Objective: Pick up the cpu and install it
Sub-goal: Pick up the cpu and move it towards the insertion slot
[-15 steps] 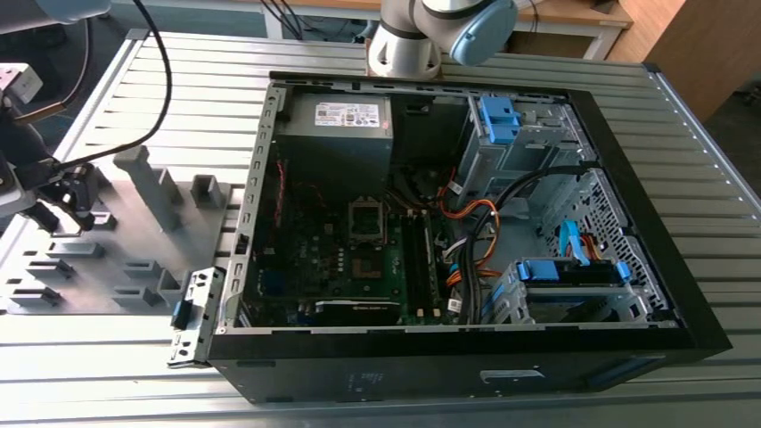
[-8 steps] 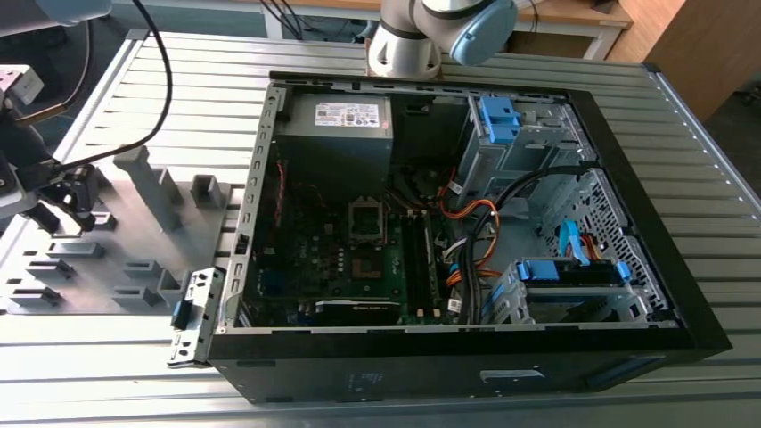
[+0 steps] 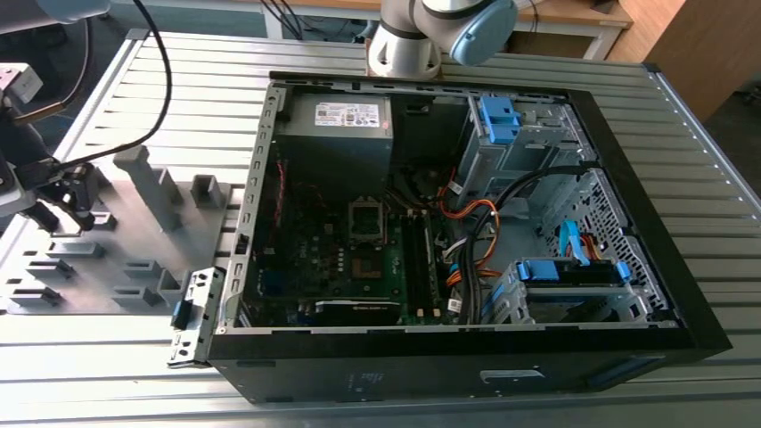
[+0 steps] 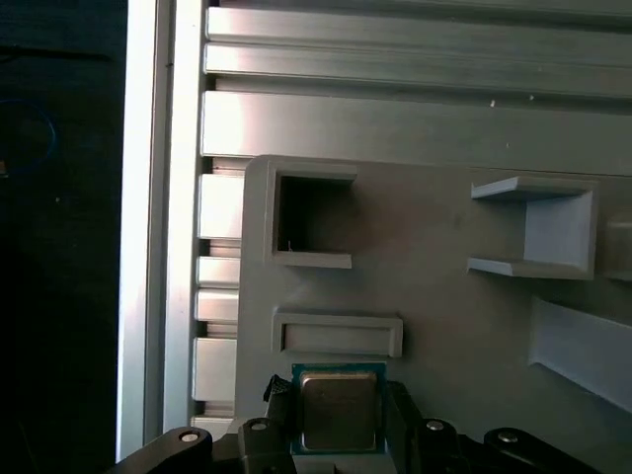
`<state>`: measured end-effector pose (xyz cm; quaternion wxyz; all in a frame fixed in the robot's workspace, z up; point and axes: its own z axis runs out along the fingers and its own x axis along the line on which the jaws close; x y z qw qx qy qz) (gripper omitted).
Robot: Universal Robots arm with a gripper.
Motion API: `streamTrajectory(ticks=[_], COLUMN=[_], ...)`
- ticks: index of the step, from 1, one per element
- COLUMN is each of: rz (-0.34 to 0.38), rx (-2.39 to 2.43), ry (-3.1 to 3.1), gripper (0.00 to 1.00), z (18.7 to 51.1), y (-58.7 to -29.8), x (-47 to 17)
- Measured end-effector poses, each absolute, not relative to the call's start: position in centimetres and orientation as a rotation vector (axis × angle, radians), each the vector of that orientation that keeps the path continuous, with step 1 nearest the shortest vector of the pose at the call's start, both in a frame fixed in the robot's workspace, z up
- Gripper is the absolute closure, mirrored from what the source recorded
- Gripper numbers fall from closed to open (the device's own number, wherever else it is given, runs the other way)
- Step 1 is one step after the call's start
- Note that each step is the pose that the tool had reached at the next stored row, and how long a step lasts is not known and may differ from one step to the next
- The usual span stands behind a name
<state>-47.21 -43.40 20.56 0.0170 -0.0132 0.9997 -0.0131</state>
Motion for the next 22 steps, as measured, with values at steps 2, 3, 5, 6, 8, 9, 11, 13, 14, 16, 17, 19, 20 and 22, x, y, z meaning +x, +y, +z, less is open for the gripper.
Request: streamTrajectory(ticks=[2,3,5,6,8,9,11,13,14,16,17,19,20,22], rz=[-0.041,-0.041,-0.041,-0.041,-0.041,-0.040,-0.041,-0.041,-0.041,-0.041,-0.041,-0.041,-0.041,-0.041], rx=[-0.041,-0.041,-0.041,-0.041,-0.041,-0.041,-0.041,-0.041,-0.041,-0.041,-0.041,-0.041,-0.041,-0.041], ry=[3.107,3.107,3.107,3.107,3.107,3.107,3.107,3.107,3.107,3.107,3.107,3.107,3.107,3.107], gripper=[0.53,0.53,0.53,0.53,0.53,0.53,0.53,0.53,0.53,0.53,0.53,0.53,0.53,0.53], z=[21.0,21.3,21.7,21.9,22.0,22.0,21.9,21.8,21.6,21.3,21.2,20.8,20.6,20.4], y=[-43.4,-43.4,-43.4,-43.4,-43.4,-43.4,-43.4,-43.4,-43.4,-43.4,-43.4,-43.4,-43.4,-43.4], x=[-47.2,-47.2,-47.2,-47.2,-47.2,-47.2,-47.2,-47.2,-47.2,-47.2,-47.2,-47.2,-47.2,-47.2])
